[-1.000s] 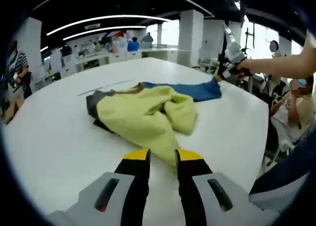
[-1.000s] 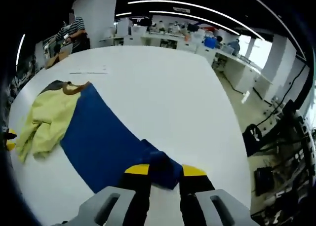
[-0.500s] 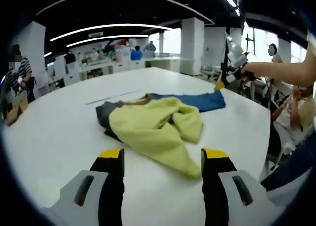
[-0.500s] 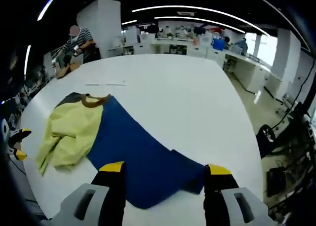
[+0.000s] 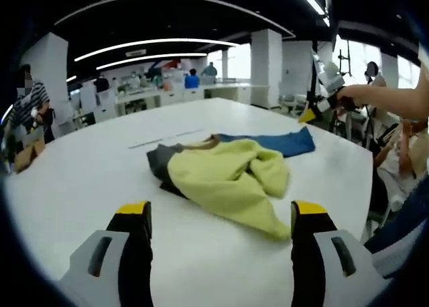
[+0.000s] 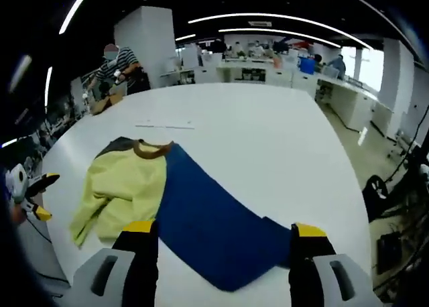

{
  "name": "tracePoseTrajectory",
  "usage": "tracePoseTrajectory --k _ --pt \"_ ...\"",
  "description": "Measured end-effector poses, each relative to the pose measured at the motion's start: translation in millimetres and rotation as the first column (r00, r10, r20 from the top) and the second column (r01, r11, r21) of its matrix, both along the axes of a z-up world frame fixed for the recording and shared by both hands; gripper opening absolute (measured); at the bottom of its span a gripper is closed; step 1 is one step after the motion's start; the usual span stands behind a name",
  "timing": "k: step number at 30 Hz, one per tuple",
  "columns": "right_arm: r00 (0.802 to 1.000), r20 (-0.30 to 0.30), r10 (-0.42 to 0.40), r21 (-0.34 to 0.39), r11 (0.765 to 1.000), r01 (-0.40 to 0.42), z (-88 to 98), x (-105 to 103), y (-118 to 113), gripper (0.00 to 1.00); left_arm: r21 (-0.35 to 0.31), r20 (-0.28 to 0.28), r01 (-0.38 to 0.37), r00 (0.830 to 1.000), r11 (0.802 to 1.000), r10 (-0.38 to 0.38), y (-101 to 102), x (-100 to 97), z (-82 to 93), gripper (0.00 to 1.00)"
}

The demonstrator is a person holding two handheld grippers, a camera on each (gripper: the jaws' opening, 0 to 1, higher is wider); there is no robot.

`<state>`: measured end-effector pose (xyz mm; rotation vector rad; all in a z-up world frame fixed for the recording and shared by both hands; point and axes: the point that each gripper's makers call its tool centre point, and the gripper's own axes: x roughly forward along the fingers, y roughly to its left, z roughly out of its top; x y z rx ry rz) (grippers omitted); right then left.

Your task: Fold the garment on the visible template until the final outline fits inside the template.

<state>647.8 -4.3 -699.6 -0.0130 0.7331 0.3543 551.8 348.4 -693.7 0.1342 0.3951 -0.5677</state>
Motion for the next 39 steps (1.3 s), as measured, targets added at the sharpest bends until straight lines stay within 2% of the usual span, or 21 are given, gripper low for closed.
tracePoseTrajectory --k 4,13,22,28,32,36,39 --pt "0.998 0.008 0.062 0.006 0.998 -0.062 5.8 -2.1 24.6 0.85 -0.010 0.015 -0.018 1.000 1.000 0.018 10.9 4.2 5.2 0.91" --pt "0.972 0.029 0.235 0.026 0.971 -0.236 18.7 -8.9 98.1 0.90 -0.019 0.034 -0.022 0.999 1.000 0.023 27.1 8.8 13.1 0.99" --pt "0.907 0.040 0.420 0.051 0.905 -0.421 20.0 -19.3 182.3 0.88 -0.008 0.038 0.000 0.999 1.000 0.000 33.1 11.2 18.3 0.99" --pt "0.862 0.043 0.505 0.045 0.861 -0.507 13.8 -26.3 228.2 0.82 -0.003 0.043 0.001 0.999 1.000 -0.001 38.3 12.9 20.7 0.99" --pt "0.821 0.074 0.566 0.031 0.822 -0.569 13.8 -28.8 258.9 0.74 -0.003 0.048 -0.005 0.999 1.000 0.005 45.1 15.4 22.5 0.98" --pt "0.789 0.106 0.606 0.012 0.792 -0.610 11.9 -28.9 285.9 0.70 0.000 0.051 -0.014 0.999 1.000 0.014 51.5 17.5 22.8 0.97" --pt "0.779 0.115 0.616 0.010 0.784 -0.621 9.5 -28.0 299.4 0.64 -0.001 0.052 -0.019 0.998 1.000 0.019 55.9 18.4 23.1 0.97"
